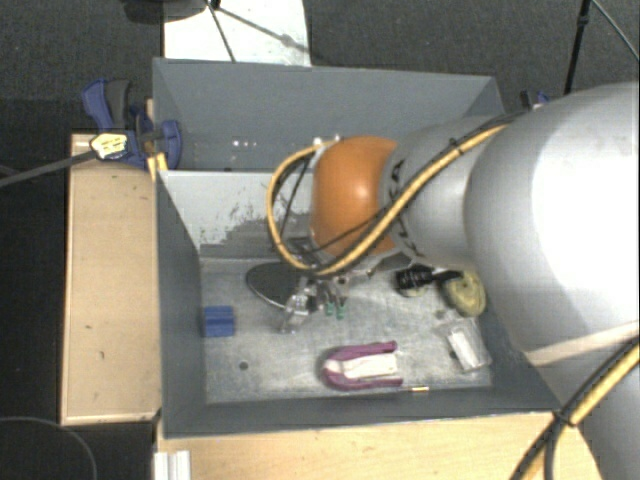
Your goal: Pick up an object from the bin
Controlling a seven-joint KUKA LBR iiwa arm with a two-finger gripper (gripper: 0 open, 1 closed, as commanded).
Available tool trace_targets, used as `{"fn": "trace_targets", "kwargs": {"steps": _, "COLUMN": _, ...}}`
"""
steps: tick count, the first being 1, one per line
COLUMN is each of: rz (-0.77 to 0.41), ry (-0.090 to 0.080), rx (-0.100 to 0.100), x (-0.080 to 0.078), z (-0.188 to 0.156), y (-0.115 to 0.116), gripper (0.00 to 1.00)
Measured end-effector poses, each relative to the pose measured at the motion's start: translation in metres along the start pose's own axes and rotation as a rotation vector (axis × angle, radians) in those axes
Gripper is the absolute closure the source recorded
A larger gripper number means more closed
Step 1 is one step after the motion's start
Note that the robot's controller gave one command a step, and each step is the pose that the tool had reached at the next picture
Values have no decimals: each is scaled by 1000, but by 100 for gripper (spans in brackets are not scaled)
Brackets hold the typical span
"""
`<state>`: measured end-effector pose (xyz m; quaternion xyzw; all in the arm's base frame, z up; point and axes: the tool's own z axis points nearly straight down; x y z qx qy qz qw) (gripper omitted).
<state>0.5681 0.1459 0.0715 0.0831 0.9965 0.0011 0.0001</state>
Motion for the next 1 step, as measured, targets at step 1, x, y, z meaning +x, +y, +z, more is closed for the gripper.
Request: {"fn": "trace_targets", "kwargs": {"steps": 1, "rz": -73, "ry": -10, "rx": -1, "x": -15, "z": -141, "y": 7, "gripper": 100}}
